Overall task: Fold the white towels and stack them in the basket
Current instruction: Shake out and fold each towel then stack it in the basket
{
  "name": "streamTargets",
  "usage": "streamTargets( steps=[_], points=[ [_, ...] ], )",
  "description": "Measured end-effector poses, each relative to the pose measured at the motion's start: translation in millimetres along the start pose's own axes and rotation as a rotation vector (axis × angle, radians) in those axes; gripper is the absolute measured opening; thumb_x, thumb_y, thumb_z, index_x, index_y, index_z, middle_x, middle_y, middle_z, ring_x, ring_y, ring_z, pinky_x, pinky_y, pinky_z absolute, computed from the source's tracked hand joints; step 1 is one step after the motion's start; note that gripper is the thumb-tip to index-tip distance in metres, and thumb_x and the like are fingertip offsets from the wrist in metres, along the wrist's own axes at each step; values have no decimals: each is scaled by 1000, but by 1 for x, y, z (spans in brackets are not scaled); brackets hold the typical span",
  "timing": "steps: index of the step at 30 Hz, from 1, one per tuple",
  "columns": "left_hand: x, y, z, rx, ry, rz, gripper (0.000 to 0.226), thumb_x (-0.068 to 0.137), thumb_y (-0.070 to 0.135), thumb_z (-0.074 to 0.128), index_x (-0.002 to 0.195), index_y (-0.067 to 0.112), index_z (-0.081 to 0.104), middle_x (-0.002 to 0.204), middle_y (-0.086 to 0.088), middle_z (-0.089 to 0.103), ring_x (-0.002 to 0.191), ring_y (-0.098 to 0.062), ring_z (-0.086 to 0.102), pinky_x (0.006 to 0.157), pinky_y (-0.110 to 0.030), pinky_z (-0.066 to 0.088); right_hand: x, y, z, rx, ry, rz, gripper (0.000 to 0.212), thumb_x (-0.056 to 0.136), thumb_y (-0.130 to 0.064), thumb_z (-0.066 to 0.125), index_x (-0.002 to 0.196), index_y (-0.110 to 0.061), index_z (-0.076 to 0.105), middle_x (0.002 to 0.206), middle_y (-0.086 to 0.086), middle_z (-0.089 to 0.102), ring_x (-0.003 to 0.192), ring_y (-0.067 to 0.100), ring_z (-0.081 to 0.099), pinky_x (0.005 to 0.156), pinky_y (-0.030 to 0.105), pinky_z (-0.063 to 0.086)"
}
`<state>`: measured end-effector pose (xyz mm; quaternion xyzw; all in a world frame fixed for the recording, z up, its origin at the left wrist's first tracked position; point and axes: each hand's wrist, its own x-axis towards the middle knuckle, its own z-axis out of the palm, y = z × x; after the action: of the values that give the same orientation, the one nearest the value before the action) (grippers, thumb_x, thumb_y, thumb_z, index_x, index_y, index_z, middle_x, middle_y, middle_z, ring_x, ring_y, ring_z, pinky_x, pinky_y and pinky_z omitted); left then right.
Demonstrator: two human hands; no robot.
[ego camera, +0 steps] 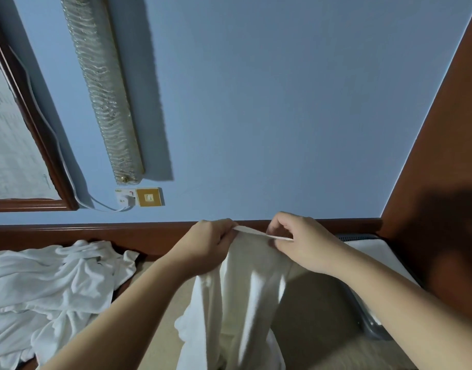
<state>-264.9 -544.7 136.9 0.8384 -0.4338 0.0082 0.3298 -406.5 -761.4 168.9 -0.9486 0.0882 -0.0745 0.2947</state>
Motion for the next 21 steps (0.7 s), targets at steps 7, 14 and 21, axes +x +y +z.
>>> streamTargets(
  steps=[7, 14, 21],
  points=[
    [6, -5, -21, 25, -28, -134, 27, 104, 40, 55, 82, 27, 65, 66, 9, 62, 61, -6, 55, 62, -29, 44, 4, 4, 7, 62, 130, 57, 13, 100, -41, 67, 89, -34, 68, 95, -18, 73, 92, 3, 66, 84, 30, 53],
    [-2, -22, -22, -181, -42, -390, 18, 85, 50, 80, 87, 32, 78, 86, 12, 76, 85, -3, 69, 73, -25, 52, 14, 5, 11, 547, 66, 376, 15, 91, -23, 79, 90, -8, 76, 87, 7, 80, 84, 20, 77, 77, 35, 63],
    [-15, -6, -5, -889, 189, -661, 19, 83, 4, 63, 93, 2, 79, 81, -6, 73, 77, -25, 64, 67, -32, 50, 4, -16, 45, 920, 52, 468, 19, 89, -8, 82, 103, 0, 73, 97, 23, 78, 81, 32, 79, 76, 43, 65]
  ],
)
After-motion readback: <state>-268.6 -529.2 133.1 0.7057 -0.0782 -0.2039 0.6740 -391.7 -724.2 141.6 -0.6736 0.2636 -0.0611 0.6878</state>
